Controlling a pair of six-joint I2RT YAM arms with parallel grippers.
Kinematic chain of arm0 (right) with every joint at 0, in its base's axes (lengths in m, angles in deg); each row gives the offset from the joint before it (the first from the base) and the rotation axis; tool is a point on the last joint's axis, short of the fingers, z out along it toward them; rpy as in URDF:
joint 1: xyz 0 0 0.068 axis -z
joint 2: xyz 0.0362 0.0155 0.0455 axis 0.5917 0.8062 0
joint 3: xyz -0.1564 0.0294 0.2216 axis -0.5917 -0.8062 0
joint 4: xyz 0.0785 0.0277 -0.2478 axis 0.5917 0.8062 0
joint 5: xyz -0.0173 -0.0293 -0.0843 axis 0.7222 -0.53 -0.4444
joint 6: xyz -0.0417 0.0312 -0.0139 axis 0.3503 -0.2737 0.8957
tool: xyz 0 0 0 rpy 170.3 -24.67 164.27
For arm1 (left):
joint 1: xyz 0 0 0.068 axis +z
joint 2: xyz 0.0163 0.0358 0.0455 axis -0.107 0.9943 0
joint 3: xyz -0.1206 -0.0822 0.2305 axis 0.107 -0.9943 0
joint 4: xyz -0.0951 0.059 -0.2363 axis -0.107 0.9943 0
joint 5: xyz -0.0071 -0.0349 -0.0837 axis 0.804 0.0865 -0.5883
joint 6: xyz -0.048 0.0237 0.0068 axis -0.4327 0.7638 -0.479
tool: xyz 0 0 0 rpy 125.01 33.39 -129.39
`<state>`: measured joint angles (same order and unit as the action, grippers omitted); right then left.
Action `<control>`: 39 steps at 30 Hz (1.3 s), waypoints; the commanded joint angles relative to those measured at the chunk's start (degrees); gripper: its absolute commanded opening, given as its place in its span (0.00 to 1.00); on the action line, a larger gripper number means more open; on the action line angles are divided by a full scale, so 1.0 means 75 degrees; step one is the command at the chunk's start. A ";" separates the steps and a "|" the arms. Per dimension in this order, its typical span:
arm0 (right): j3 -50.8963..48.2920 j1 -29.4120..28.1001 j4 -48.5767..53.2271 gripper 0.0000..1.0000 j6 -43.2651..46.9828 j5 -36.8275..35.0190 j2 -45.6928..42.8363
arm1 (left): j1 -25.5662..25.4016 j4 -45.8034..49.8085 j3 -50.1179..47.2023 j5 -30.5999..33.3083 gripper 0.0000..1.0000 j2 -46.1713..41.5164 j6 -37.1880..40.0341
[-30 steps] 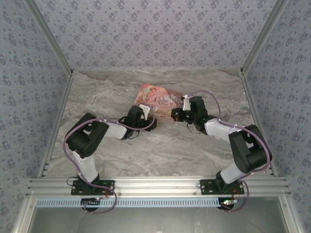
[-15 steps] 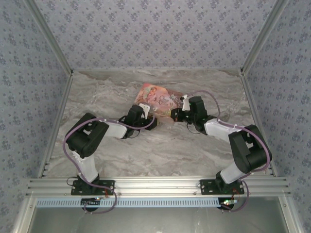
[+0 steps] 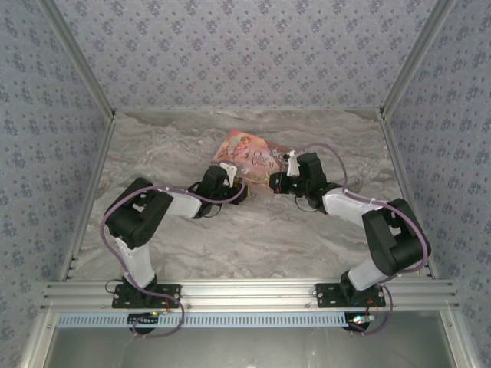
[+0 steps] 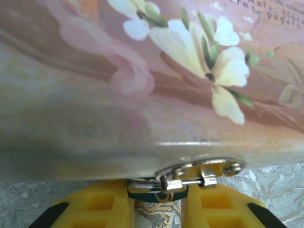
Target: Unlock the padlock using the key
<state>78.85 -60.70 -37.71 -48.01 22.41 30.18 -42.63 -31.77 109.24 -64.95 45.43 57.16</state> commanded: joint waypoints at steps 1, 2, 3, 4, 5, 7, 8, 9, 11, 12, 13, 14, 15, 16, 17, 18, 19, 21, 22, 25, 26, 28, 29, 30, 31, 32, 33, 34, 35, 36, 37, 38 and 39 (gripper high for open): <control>0.0210 -0.0034 0.0452 0.00 0.0495 -0.0279 -0.0593 | -0.0056 0.0187 0.0224 -0.0169 0.24 -0.0183 -0.0181; 0.0214 -0.0027 0.0525 0.00 0.0593 -0.0348 -0.0761 | -0.0056 0.0269 0.0240 -0.0191 0.24 -0.0209 -0.0239; 0.0189 -0.0019 0.0603 0.00 0.0683 -0.0430 -0.0954 | -0.0057 0.0313 0.0242 -0.0236 0.23 -0.0240 -0.0323; 0.0170 -0.0013 0.0662 0.00 0.0751 -0.0498 -0.1094 | -0.0050 0.0337 0.0242 -0.0262 0.23 -0.0266 -0.0398; 0.0091 -0.0008 0.0747 0.00 0.0847 -0.0604 -0.1327 | -0.0056 0.0385 0.0252 -0.0292 0.23 -0.0301 -0.0500; -0.0148 -0.0011 0.0813 0.00 0.1000 -0.0675 -0.1767 | -0.0056 0.0536 0.0312 -0.0365 0.22 -0.0365 -0.0712; -0.0316 -0.0024 0.0835 0.00 0.1125 -0.0665 -0.2003 | -0.0048 0.0650 0.0364 -0.0406 0.21 -0.0392 -0.0848; -0.0515 -0.0055 0.0858 0.00 0.1264 -0.0634 -0.2220 | -0.0056 0.0711 0.0417 -0.0481 0.21 -0.0429 -0.0994; -0.0912 -0.0126 0.0913 0.00 0.1494 -0.0628 -0.2622 | -0.0056 0.0886 0.0534 -0.0629 0.21 -0.0497 -0.1307; -0.1135 -0.0162 0.0909 0.00 0.1581 -0.0586 -0.2810 | -0.0051 0.1050 0.0620 -0.0709 0.21 -0.0525 -0.1499; -0.1357 -0.0192 0.0897 0.00 0.1694 -0.0569 -0.2957 | -0.0056 0.1245 0.0732 -0.0756 0.20 -0.0536 -0.1659; -0.1572 -0.0254 0.0879 0.00 0.1807 -0.0557 -0.3095 | -0.0055 0.1491 0.0864 -0.0829 0.18 -0.0528 -0.1837; -0.1780 -0.0312 0.0863 0.00 0.1934 -0.0537 -0.3223 | -0.0052 0.1671 0.0968 -0.0921 0.16 -0.0515 -0.2013; -0.1933 -0.0370 0.0860 0.00 0.2038 -0.0543 -0.3302 | -0.0056 0.1772 0.1043 -0.0994 0.15 -0.0515 -0.2165; -0.2052 -0.0424 0.0851 0.00 0.2133 -0.0568 -0.3342 | -0.0052 0.1862 0.1104 -0.1096 0.15 -0.0488 -0.2355; -0.2179 -0.0526 0.0842 0.00 0.2250 -0.0609 -0.3350 | -0.0056 0.1927 0.1166 -0.1210 0.15 -0.0472 -0.2533; -0.2245 -0.0631 0.0847 0.00 0.2366 -0.0675 -0.3328 | -0.0056 0.1978 0.1215 -0.1293 0.14 -0.0458 -0.2670; -0.2309 -0.0849 0.0827 0.00 0.2580 -0.0816 -0.3199 | -0.0057 0.2064 0.1283 -0.1451 0.15 -0.0422 -0.3006; -0.2310 -0.0964 0.0803 0.00 0.2679 -0.0913 -0.3103 | -0.0051 0.2072 0.1309 -0.1523 0.15 -0.0410 -0.3141; -0.2271 -0.1226 0.0523 0.00 0.2890 -0.1112 -0.2664 | -0.0051 0.2061 0.1332 -0.1667 0.14 -0.0407 -0.3495; -0.2224 -0.1293 0.0413 0.00 0.2954 -0.1153 -0.2449 | -0.0056 0.2031 0.1332 -0.1726 0.14 -0.0410 -0.3602; -0.2051 -0.1388 0.0297 0.00 0.3103 -0.1149 -0.2011 | -0.0068 0.2043 0.1331 -0.1802 0.15 -0.0433 -0.3757; -0.1933 -0.1427 0.0259 0.00 0.3181 -0.1118 -0.1764 | -0.0078 0.2056 0.1314 -0.1814 0.14 -0.0471 -0.3814; -0.1804 -0.1464 0.0212 0.00 0.3236 -0.1079 -0.1522 | -0.0091 0.2063 0.1305 -0.1820 0.14 -0.0500 -0.3861; -0.1706 -0.1477 0.0149 0.00 0.3279 -0.1012 -0.1339 | -0.0092 0.2084 0.1297 -0.1814 0.15 -0.0531 -0.3882; -0.1613 -0.1486 0.0069 0.00 0.3303 -0.0951 -0.1137 | -0.0102 0.2097 0.1285 -0.1804 0.14 -0.0568 -0.3888; -0.1538 -0.1483 -0.0004 0.00 0.3312 -0.0912 -0.0993 | -0.0103 0.2142 0.1280 -0.1792 0.14 -0.0605 -0.3894; -0.1433 -0.1489 -0.0118 0.00 0.3318 -0.0857 -0.0833 | -0.0111 0.2162 0.1265 -0.1779 0.15 -0.0640 -0.3889; -0.1339 -0.1481 -0.0172 0.00 0.3327 -0.0812 -0.0640 | -0.0115 0.2170 0.1243 -0.1773 0.15 -0.0673 -0.3888; -0.1249 -0.1478 -0.0209 0.00 0.3347 -0.0775 -0.0488 | -0.0107 0.2170 0.1233 -0.1760 0.15 -0.0690 -0.3905; -0.1179 -0.1467 -0.0254 0.00 0.3340 -0.0728 -0.0340 | -0.0120 0.2169 0.1217 -0.1764 0.15 -0.0712 -0.3918; -0.1092 -0.1455 -0.0317 0.00 0.3338 -0.0673 -0.0178 | -0.0127 0.2169 0.1212 -0.1756 0.14 -0.0723 -0.3934; -0.1030 -0.1433 -0.0394 0.00 0.3313 -0.0619 -0.0038 | -0.0127 0.2151 0.1195 -0.1767 0.15 -0.0736 -0.3974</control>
<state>68.80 -71.56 -37.80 -24.51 16.05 27.62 -43.03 -15.05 117.37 -75.18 43.31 29.60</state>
